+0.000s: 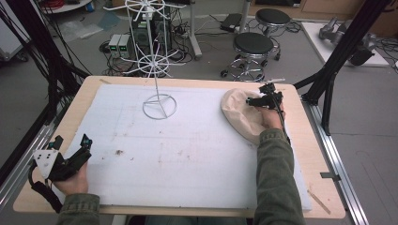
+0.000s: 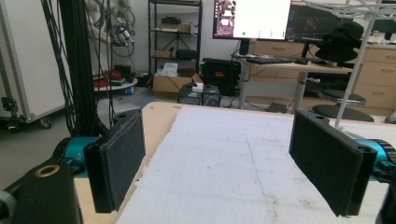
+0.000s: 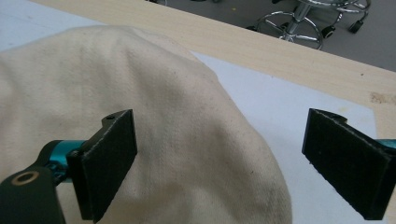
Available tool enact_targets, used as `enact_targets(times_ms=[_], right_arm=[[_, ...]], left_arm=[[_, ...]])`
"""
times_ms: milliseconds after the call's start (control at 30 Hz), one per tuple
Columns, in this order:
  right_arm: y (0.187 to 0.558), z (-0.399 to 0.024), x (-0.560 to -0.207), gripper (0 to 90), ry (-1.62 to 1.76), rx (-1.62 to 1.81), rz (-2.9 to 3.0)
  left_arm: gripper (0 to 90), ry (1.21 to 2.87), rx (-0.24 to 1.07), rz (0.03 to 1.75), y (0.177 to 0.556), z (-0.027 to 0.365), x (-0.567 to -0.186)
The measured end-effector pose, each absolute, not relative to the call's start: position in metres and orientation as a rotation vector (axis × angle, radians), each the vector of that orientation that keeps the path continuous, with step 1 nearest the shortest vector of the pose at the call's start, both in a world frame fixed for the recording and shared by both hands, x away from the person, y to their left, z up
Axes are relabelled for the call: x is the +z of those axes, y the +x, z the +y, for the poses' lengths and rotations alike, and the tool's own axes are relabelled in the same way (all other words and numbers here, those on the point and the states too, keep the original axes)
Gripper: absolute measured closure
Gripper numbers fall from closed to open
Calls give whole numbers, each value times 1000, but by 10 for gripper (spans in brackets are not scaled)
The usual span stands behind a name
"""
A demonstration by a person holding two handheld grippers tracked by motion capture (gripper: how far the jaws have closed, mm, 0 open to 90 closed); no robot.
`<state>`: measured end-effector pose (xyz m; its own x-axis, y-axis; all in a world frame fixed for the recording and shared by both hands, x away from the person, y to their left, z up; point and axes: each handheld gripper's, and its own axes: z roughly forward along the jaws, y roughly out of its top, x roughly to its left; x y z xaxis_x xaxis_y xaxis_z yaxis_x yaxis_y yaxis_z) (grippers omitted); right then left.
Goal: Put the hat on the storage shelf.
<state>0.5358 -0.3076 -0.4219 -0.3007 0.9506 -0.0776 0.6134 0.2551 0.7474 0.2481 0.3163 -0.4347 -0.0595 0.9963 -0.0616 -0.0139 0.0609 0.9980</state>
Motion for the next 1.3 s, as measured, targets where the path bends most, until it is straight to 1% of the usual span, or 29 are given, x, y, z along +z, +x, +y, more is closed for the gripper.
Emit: enact_targets(times_ms=[200, 367, 533, 633, 700, 733, 800, 833, 933, 1000, 1033, 1100, 1300], right_arm=[[541, -306, -439, 94, 1486, 803, 2051], [542, -301, -441, 94, 1403, 752, 2060], [544, -302, -446, 95, 1375, 781, 2064], [545, -302, -447, 192, 1353, 804, 2085], [544, -302, -446, 324, 1326, 832, 2123], [544, -301, -445, 364, 1315, 838, 2142], [544, -299, -444, 398, 1321, 823, 2143], [543, -298, -443, 439, 1356, 824, 2128], [542, -297, -440, 574, 1479, 805, 2063], [541, -294, -438, 687, 1504, 771, 2054], [540, -294, -436, 727, 1507, 759, 2056], [539, -293, -434, 761, 1507, 743, 2051], [533, -297, -432, 777, 1554, 844, 2044]], left_arm=[[187, 1128, 1210, 1267, 247, 316, -434], [192, 1128, 1190, 1272, 248, 317, -436], [192, 1144, 1189, 1259, 251, 314, -436], [192, 1157, 1186, 1254, 251, 312, -436], [193, 1158, 1184, 1251, 252, 311, -436], [193, 1156, 1181, 1252, 252, 311, -436], [193, 1159, 1179, 1250, 252, 311, -436], [193, 1160, 1177, 1248, 251, 310, -436], [193, 1170, 1182, 1237, 250, 309, -435], [193, 1170, 1183, 1236, 250, 309, -435], [193, 1168, 1179, 1238, 250, 309, -435], [193, 1169, 1179, 1240, 250, 309, -435], [193, 1168, 1179, 1238, 249, 309, -435]])
